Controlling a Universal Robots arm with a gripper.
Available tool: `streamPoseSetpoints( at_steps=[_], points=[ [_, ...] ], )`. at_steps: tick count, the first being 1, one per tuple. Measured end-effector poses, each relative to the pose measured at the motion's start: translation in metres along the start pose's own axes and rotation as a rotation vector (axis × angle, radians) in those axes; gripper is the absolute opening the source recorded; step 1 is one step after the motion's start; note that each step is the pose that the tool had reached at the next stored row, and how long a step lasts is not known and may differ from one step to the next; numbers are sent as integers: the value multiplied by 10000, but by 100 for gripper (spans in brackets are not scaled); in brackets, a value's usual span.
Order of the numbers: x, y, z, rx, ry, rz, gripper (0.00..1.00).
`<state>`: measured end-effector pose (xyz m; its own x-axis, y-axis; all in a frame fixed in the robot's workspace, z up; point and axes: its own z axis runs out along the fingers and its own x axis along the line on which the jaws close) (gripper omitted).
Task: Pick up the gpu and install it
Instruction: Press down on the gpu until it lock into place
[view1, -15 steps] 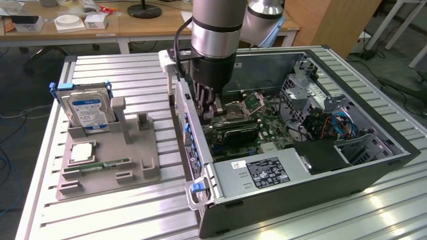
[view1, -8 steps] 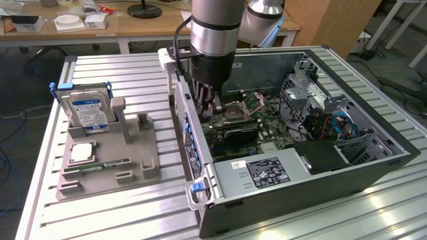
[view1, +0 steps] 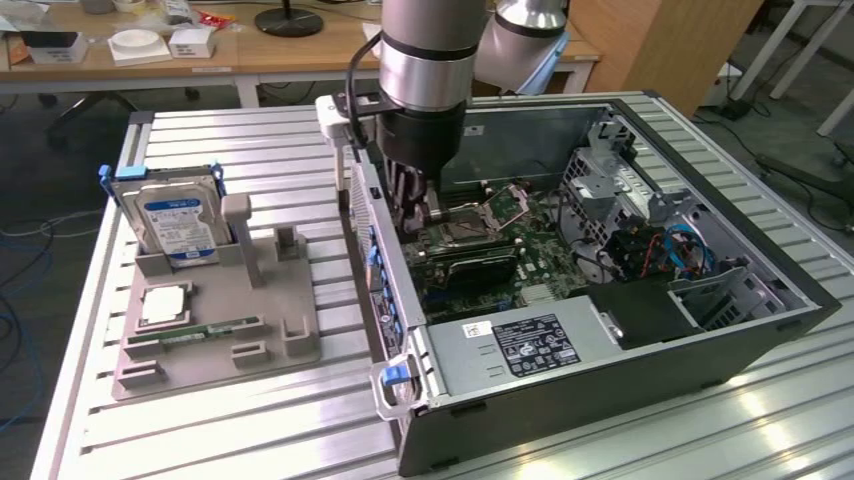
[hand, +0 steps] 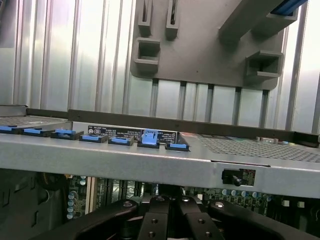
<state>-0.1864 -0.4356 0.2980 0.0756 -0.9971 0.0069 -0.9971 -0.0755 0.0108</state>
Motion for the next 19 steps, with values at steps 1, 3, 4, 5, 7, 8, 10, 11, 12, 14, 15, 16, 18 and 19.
streamPoseSetpoints(
  at_steps=[1,3,4,5,7,8,10,11,12,14,15,16,18,19],
  points=[
    [-3,-1,2,2,-1,0,10],
    [-4,2,2,1,0,-2,10],
    [-4,2,2,1,1,-2,10],
    [-3,4,2,1,1,-1,10],
    [5,15,2,-1,1,0,10],
    [10,17,2,0,1,0,10],
    [27,20,2,0,1,-1,10],
    [37,21,3,0,0,-1,10],
    [49,22,3,1,0,0,10],
    [72,23,3,1,-1,-1,10],
    [82,25,3,1,-1,0,10],
    [90,25,3,1,0,-1,10],
    [95,27,3,1,2,1,10],
    [95,27,3,1,2,1,10]
  ],
)
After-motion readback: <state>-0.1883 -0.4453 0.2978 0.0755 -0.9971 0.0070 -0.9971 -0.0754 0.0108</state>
